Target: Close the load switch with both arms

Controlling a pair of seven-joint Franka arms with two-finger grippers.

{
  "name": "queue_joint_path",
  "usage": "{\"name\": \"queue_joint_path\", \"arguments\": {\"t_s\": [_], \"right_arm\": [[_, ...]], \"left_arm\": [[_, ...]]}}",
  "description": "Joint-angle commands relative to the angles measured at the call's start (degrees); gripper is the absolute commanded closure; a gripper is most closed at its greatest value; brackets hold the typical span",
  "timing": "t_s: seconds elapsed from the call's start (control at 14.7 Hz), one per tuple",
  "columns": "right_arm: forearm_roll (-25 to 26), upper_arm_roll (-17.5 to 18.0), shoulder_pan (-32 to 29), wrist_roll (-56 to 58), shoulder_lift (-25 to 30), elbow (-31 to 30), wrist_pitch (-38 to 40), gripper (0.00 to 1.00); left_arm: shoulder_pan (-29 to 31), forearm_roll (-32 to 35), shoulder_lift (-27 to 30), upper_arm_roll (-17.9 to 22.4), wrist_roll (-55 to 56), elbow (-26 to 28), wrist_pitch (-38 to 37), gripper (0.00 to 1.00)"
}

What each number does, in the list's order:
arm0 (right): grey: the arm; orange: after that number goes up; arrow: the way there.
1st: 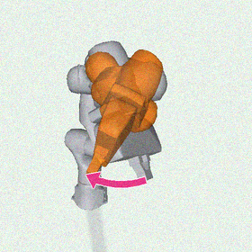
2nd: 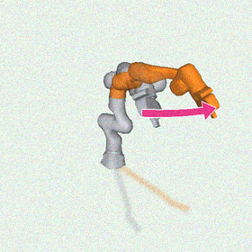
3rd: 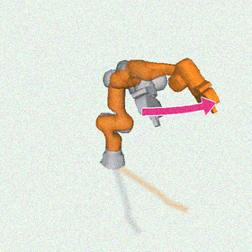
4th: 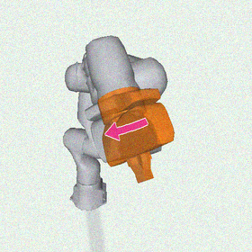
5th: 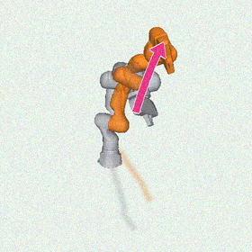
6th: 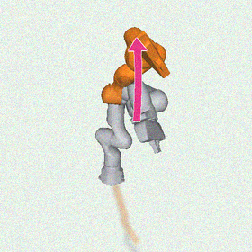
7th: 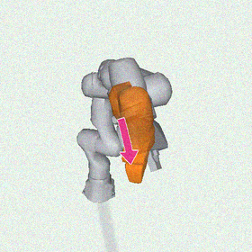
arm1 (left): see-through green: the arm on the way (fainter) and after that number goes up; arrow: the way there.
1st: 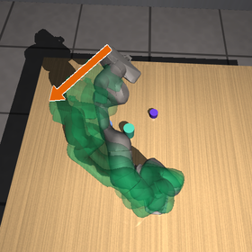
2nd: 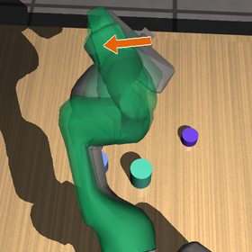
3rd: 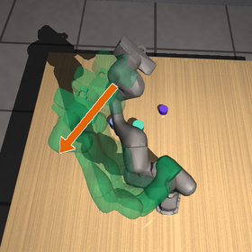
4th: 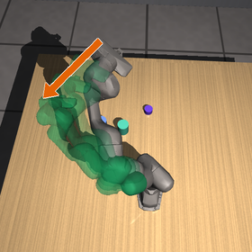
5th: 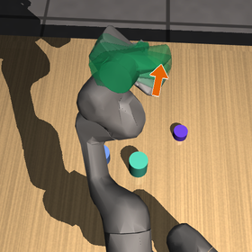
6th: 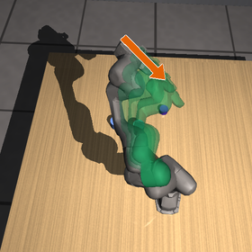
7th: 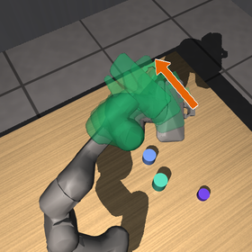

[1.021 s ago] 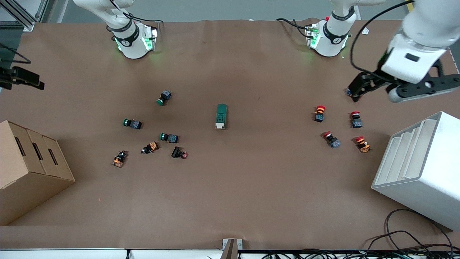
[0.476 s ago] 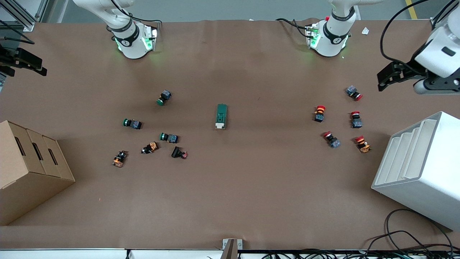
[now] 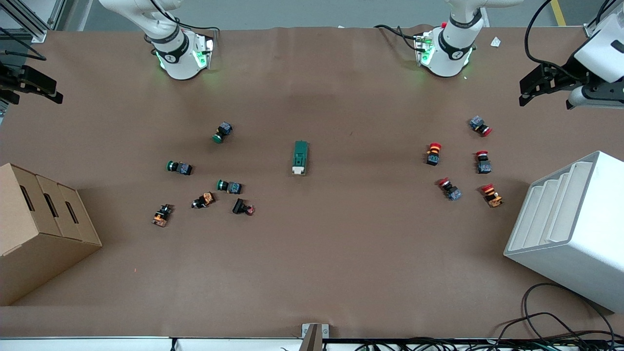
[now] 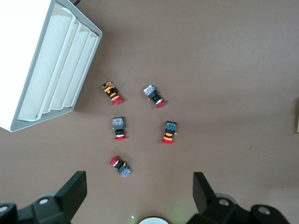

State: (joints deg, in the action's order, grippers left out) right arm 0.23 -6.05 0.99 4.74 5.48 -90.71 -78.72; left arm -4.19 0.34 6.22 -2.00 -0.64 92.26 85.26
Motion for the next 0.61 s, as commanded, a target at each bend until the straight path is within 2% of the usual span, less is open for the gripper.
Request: {"name": "queue_joint_path", "arguments": {"t_s": [0.0, 0.2, 0.41, 0.54], "right_arm": [[-1.0, 0.2, -1.2, -0.7, 2.1, -1.7, 0.1, 0.0], [-1.0, 0.5, -1.2, -0.5, 2.1, -1.8, 0.5, 0.0], [-1.0, 2.8, -1.3, -0.5, 2.2, -1.7, 0.1, 0.0], [-1.0, 3.0, -1.5, -0.5, 2.2, -1.6, 0.1, 0.0]], "left_arm": [[-0.1, -0.9, 1.1, 0.7, -1.4, 1.1, 0.2, 0.0], [0.1, -0.8, 0.6, 0.4, -1.3, 0.5, 0.3, 0.0], [0.1, -0.9, -0.6, 0.4, -0.8, -0.5, 0.2, 0.0], [0.1, -0.8, -0.9, 0.5, -0.7, -0.8, 0.3, 0.0]]}}
